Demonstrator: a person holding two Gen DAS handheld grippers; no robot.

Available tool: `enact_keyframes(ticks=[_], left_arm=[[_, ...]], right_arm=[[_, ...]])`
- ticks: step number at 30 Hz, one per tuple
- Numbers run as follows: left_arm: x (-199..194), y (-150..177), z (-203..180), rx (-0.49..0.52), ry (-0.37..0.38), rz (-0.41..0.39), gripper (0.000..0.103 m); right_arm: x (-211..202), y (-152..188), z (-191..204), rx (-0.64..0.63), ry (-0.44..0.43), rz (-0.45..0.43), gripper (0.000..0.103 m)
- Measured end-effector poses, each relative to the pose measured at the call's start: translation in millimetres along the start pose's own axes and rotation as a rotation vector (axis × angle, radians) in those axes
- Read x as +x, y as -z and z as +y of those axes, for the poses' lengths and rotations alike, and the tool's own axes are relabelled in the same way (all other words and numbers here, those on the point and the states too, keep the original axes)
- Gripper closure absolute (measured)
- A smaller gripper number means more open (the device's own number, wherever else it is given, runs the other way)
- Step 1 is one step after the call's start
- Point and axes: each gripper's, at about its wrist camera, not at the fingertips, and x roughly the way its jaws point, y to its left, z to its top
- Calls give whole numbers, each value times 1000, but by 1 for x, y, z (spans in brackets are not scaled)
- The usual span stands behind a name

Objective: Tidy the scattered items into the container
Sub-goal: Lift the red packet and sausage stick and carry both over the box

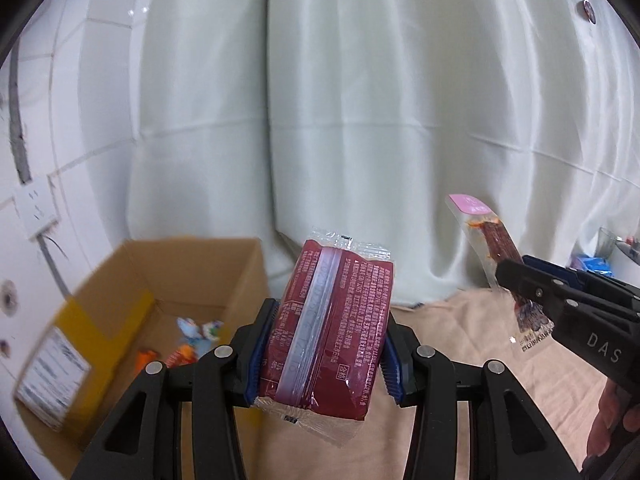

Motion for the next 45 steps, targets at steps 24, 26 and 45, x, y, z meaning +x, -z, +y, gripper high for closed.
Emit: enact_keyframes(ticks=[24,26,45], left_arm=[[-36,19,160,-122,-217,-2,56],[-35,23,170,-136,-228,1,56],[-7,50,218,-179,-265,81,56]], right_arm=[[44,-15,141,-59,-214,-53,71],[51,-15,151,-65,-233,-47,71],[107,3,207,-122,-292,59,71]])
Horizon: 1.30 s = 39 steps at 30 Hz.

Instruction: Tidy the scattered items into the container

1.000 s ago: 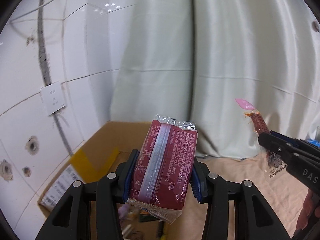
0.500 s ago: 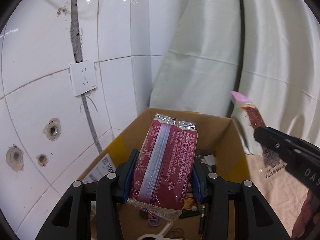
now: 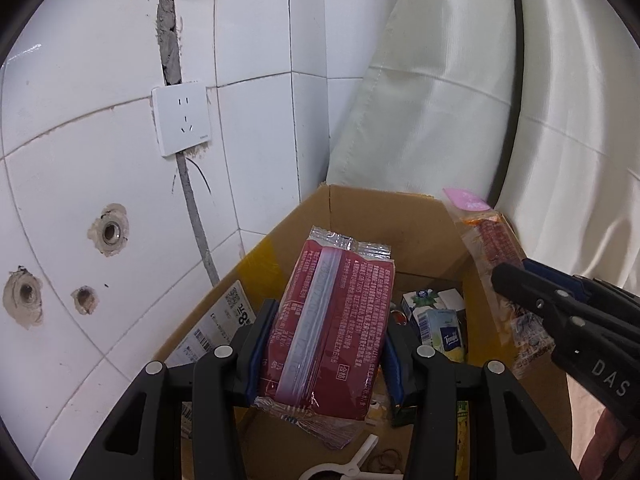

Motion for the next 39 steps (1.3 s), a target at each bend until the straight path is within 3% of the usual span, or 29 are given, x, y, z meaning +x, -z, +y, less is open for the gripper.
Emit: enact_keyframes(ticks=[8,9,10,12,14,16,20,29,34,39], left_arm=[[5,-1,-3,19,-8,16,53],[5,-2,-5,32,-20,22,49],[5,-2,-7,47,-37,32,44],[1,-4,-9,62,-53,27,17],[-7,-7,-6,39,-2,-7,3],[-10,-8,-3,15,36,-9,0],[-7,-7,-4,20,-16,0,0],[-8,-9,-11,30,1,6,0],[-9,-9,-26,52,-22,9,0],[-23,-14,-53,71,29,-25,0]], right_arm=[[7,0,-2,-11,1,24,67],[7,0,-1,-12,10,17,62],[6,0,-1,-16,16,10,48],[5,0,-3,-8,22,1,23],[-1,0,-9,27,21,-26,21],[-4,-2,-13,39,20,-30,15],[-14,-5,-20,54,52,-63,0],[-14,-5,-25,45,129,-22,0],[-27,-5,-25,17,158,-42,0],[-54,-8,-47,45,192,-66,0]])
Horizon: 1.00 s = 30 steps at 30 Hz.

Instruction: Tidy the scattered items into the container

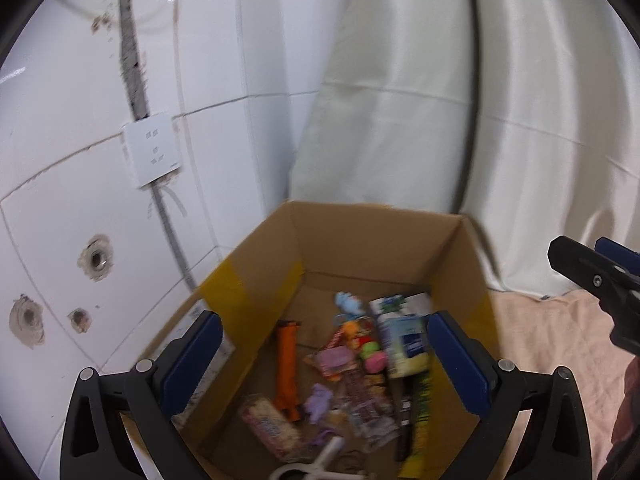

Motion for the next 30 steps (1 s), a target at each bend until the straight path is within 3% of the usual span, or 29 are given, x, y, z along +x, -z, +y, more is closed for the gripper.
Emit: enact_keyframes(ticks=[7,12,18,25,30], left_arm=[[-19,-9,-53,19,35,-66,0],[-23,-10,-94,41,129,-53,0],[-23,1,-149,103,141,-45,0],[-35,25,-189,133,180,-71,0],[-38,44,-191,151,169,-66,0]], right_arm=[[-33,-5,-52,13,105,-20,0],[-59,-1,-91,19,200,-35,0],[-96,10,-141,43,315,-55,0],[-130,28,-180,60,379,-31,0],[-141,54,-188,61,385,-10,0]])
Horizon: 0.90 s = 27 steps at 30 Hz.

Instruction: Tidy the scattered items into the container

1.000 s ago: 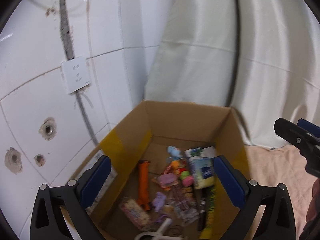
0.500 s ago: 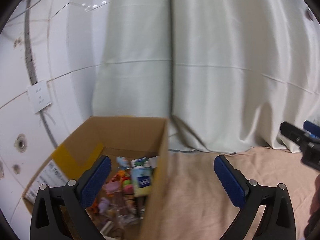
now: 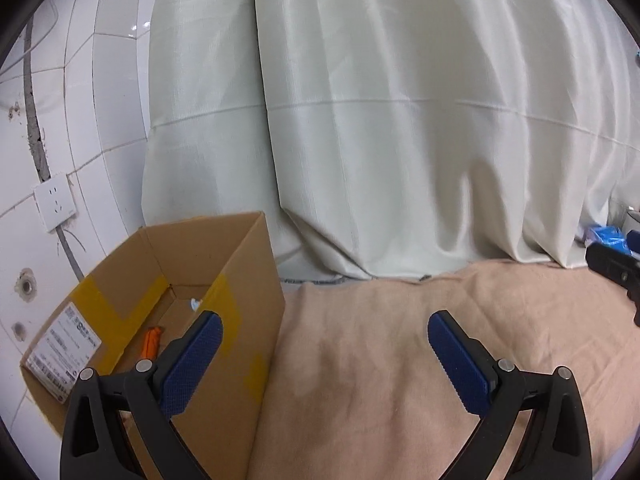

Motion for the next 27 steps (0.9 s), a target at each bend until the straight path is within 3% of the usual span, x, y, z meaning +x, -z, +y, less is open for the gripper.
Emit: enact_keyframes(ticks=[8,13,27], left_arm=[[-7,24,8,-16,-22,-1,0],[-8,27,13,-21,-30,-5,0],[-8,32,27,-32,-22,6,0]], right_arm=[[10,34,8,-19,-52,71,0],[9,39,25,-27,-142,72,0],[9,38,44,-59,-145,76,0]])
